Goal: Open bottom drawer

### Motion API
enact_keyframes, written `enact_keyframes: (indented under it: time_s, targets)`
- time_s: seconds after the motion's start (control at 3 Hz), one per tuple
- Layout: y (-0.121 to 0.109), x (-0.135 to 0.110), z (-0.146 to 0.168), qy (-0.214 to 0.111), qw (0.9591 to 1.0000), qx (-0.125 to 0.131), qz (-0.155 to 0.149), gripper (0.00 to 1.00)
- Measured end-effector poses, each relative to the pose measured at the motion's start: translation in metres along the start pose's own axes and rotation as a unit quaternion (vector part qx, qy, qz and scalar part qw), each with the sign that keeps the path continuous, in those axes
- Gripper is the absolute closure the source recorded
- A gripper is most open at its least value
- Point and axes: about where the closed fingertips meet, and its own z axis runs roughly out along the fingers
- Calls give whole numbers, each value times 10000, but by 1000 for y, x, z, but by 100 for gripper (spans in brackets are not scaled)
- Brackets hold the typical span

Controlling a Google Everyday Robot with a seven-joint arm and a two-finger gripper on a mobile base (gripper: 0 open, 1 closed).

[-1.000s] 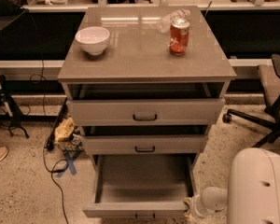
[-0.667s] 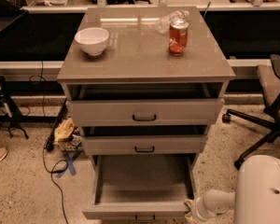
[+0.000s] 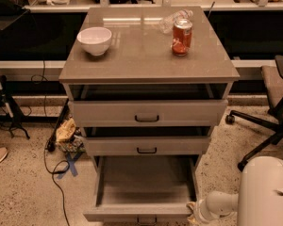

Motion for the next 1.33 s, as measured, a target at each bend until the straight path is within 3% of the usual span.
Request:
enact_keyframes:
  time_s: [0.67,1.0,1.33]
  targets:
    - [0,0,0,0,10000,0,0,13]
    - [1,0,1,-4,10000,-12,0,0]
    - [-4,1,-14,-235,9996,119,-56,0]
